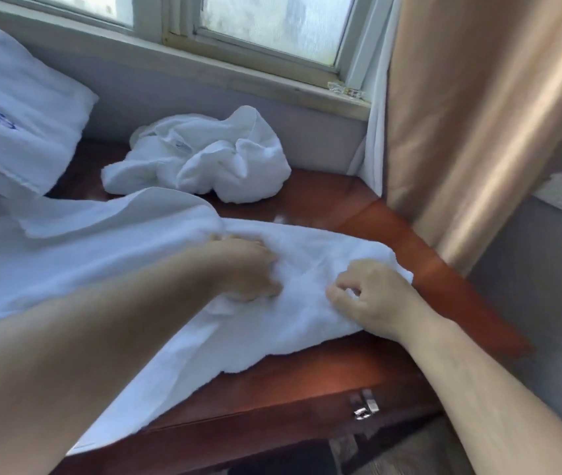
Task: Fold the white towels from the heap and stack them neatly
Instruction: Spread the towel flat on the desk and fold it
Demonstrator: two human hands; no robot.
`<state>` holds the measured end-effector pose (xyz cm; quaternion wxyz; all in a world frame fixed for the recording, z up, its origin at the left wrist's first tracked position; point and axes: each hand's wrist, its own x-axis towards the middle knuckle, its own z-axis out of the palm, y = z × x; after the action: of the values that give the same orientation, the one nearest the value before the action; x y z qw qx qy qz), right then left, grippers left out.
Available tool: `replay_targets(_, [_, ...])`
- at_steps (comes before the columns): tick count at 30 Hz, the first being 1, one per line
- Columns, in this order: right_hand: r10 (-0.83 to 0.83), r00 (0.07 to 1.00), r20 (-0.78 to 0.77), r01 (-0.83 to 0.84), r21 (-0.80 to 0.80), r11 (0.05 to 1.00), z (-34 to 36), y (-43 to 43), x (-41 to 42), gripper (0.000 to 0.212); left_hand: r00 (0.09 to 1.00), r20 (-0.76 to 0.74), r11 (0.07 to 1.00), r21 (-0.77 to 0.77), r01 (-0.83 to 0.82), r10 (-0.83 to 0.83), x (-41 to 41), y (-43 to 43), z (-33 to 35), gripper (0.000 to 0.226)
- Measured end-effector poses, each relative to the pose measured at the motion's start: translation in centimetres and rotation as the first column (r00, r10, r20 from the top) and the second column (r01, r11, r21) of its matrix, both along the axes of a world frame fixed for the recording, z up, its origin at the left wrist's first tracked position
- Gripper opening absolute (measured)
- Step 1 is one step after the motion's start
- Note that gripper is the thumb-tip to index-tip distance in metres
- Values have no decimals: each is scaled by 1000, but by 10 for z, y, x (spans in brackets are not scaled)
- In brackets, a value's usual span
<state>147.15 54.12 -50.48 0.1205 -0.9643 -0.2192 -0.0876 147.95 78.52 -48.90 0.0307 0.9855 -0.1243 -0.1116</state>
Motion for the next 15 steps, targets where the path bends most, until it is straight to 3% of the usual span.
replay_targets(3, [84, 989, -122, -72, 102, 992, 8, 3, 2, 23, 999, -28, 999, 41, 36, -35, 5, -1, -2, 78])
replay_targets(5, [105, 955, -276, -75, 116, 990, 6, 7, 5, 45, 999, -34, 999, 11, 34, -33, 6, 4, -6, 87])
replay_targets(7, [86, 952, -292, -103, -43, 994, 0, 9, 13, 66, 999, -29, 999, -36, 29, -30, 7, 13, -10, 85])
replay_targets(9, [89, 977, -191, -116, -133, 984, -1, 14, 19, 57, 1000, 14, 998, -66, 16, -15, 8, 24, -11, 65])
replay_targets(11, [171, 985, 33, -164, -151, 975, 5, 20, 23, 38, 995, 96, 1000, -4, -1, 1, 8, 37, -9, 49])
replay_targets(13, [277, 908, 315, -244, -141, 960, 12, 23, 24, 29, 987, 161, 999, 41, -17, 10, 5, 49, -2, 42])
replay_targets(15, [337, 802, 493, -300, -157, 941, 22, 20, 22, 35, 978, 206, 997, 83, 1, -19, 0, 58, 6, 29])
